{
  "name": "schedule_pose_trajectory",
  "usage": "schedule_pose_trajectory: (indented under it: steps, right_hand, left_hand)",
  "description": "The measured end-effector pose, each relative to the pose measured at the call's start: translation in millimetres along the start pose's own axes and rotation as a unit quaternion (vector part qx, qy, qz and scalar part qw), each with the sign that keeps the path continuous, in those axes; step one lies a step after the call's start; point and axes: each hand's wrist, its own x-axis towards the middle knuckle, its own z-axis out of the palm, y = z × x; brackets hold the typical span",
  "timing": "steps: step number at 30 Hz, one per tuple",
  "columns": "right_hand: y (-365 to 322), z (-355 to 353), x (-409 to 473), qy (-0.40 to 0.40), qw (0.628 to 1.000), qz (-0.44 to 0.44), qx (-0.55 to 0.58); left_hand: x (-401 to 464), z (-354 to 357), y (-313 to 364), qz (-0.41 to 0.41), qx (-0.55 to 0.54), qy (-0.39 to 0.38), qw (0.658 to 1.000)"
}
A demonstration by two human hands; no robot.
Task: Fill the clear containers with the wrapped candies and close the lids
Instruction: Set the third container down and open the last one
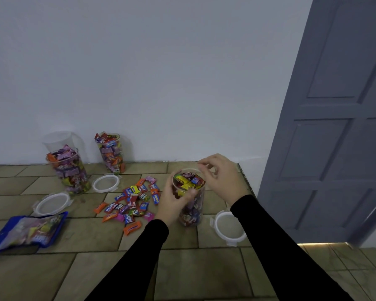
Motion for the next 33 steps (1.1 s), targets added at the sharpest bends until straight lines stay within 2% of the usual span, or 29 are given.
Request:
schedule_pose_trajectory:
  steps: [2, 4, 7, 10, 17, 23, 33]
  right_hand:
    - [18.2, -1.7, -7.5, -0.008, 0.997, 0.071, -0.034]
    - [41.4, -0.1, -18.3, -0.087, 0.979, 0.154, -0.101]
    - [65.2, 2.2, -42.5, -0.213, 0.925, 0.233, -0.212]
    - [71.3, 1.2, -62.2, -0.272, 0.885, 0.266, -0.269]
    - [76.5, 2.3, -78.2, -0.264, 0.884, 0.296, -0.249]
    - [66.9, 1.4, -76.7, -0.269, 0.883, 0.296, -0.246]
    - [28.7, 11.5, -51.7, -0.228, 0.913, 0.272, -0.200]
  left_hand:
    - [-2.6, 1.2, -6.4, -0.011, 0.050, 0.005, 0.999]
    - [-3.9, 3.6, -11.6, -0.024, 0.060, 0.019, 0.998]
    - [-7.6, 6.4, -11.5, -0.046, 0.054, 0.021, 0.997]
    - [-9.0, 8.5, -14.5, -0.052, 0.062, 0.039, 0.996]
    - [-16.4, 14.6, -11.3, -0.065, 0.063, 0.036, 0.995]
    - [-22.6, 14.1, -6.7, -0.061, 0.106, 0.025, 0.992]
    - [-35.5, -12.6, 13.5, 0.010, 0.098, 0.105, 0.990]
